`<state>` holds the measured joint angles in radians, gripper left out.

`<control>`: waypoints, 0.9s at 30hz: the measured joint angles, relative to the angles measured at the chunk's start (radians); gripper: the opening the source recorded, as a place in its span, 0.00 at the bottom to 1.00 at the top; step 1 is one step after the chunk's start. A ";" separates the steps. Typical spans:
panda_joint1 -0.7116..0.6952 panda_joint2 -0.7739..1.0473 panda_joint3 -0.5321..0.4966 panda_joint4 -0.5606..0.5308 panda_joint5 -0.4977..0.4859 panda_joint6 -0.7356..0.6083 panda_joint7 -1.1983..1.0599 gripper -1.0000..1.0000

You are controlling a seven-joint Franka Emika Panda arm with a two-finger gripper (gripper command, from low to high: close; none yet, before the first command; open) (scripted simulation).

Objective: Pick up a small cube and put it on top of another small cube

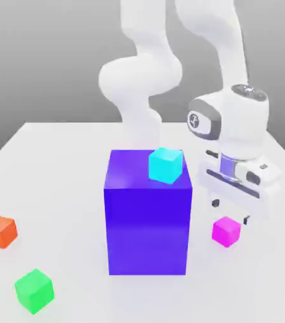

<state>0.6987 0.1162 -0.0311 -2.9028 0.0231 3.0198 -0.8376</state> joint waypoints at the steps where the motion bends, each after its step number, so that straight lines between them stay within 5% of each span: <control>1: -0.008 0.036 0.009 0.006 0.005 0.029 -0.004 0.50; 3: -0.020 0.108 0.022 0.019 0.012 0.088 -0.011 0.50; 4: -0.025 0.135 0.027 0.024 0.013 0.110 -0.012 0.00; 11: -0.028 0.137 0.030 0.025 0.013 0.110 -0.012 0.00; 19: -0.016 -0.120 0.008 -0.019 -0.025 -0.102 0.016 0.00; 27: -0.115 -0.002 -0.133 0.237 0.001 -0.205 0.267 0.00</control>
<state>0.5838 0.1142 -0.1642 -2.6663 0.0237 2.8145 -0.5707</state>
